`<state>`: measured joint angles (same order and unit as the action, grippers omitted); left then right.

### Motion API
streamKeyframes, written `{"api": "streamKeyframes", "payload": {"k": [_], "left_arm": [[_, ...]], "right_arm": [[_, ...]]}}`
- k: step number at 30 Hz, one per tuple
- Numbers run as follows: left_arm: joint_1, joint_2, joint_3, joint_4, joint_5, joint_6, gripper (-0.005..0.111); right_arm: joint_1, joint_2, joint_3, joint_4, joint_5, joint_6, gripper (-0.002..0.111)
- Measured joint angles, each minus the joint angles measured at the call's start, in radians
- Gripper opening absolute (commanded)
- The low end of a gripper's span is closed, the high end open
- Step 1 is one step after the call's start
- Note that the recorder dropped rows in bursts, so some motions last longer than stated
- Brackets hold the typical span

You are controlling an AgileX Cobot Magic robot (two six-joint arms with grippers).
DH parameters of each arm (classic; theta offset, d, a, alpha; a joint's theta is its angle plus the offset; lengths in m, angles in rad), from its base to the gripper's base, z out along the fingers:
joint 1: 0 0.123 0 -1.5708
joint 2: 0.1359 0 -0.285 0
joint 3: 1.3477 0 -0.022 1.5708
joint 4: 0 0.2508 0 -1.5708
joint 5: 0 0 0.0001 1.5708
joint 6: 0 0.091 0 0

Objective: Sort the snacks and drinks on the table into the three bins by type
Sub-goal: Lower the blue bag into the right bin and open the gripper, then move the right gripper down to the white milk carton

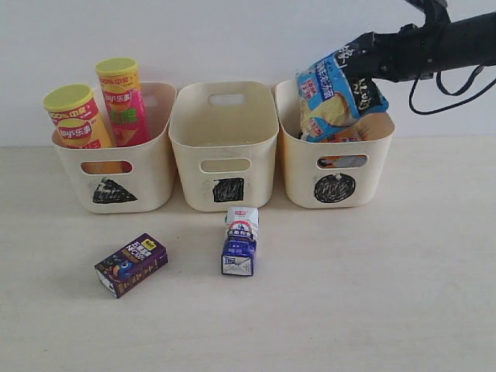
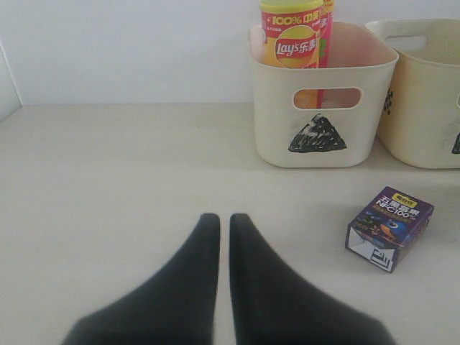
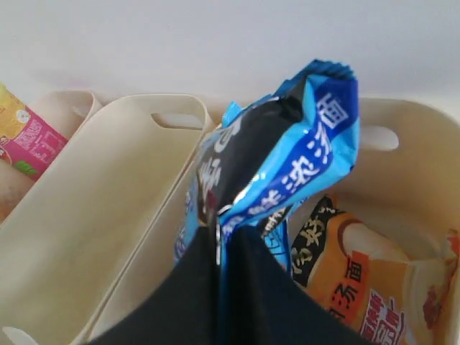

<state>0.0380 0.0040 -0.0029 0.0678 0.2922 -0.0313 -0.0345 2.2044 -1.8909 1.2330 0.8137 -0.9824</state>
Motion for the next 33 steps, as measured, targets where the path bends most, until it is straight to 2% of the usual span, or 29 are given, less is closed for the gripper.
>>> {"api": "streamKeyframes", "payload": {"k": [2, 3, 5, 7, 10, 14, 16, 19, 24, 29, 33], "left_arm": [[0.0, 0.0, 0.0, 0.0, 0.0, 0.0, 0.004], [0.0, 0.0, 0.0, 0.0, 0.0, 0.0, 0.004], [0.0, 0.0, 0.0, 0.0, 0.0, 0.0, 0.004], [0.0, 0.0, 0.0, 0.0, 0.0, 0.0, 0.004], [0.0, 0.0, 0.0, 0.0, 0.0, 0.0, 0.004], [0.0, 0.0, 0.0, 0.0, 0.0, 0.0, 0.004], [0.0, 0.0, 0.0, 0.0, 0.0, 0.0, 0.004], [0.0, 0.0, 0.0, 0.0, 0.0, 0.0, 0.004], [0.0, 0.0, 0.0, 0.0, 0.0, 0.0, 0.004], [0.0, 0.0, 0.0, 0.0, 0.0, 0.0, 0.004], [0.0, 0.0, 0.0, 0.0, 0.0, 0.0, 0.004]], "right_arm": [[0.0, 0.011, 0.0, 0.0, 0.002, 0.004, 0.037], [0.0, 0.013, 0.0, 0.0, 0.002, 0.007, 0.056], [0.0, 0.013, 0.0, 0.002, 0.002, 0.007, 0.081], [0.0, 0.013, 0.0, 0.002, 0.002, 0.007, 0.082], [0.0, 0.013, 0.0, 0.002, 0.002, 0.007, 0.076], [0.0, 0.006, 0.0, -0.012, 0.002, 0.007, 0.062], [0.004, -0.014, 0.0, -0.067, 0.002, 0.009, 0.06], [0.014, -0.063, 0.0, -0.178, 0.004, 0.039, 0.058], [0.066, -0.139, 0.0, -0.433, 0.012, 0.172, 0.037], [0.132, -0.192, 0.0, -0.731, 0.048, 0.354, 0.021], [0.177, -0.213, -0.002, -0.861, 0.113, 0.484, 0.007]]}}
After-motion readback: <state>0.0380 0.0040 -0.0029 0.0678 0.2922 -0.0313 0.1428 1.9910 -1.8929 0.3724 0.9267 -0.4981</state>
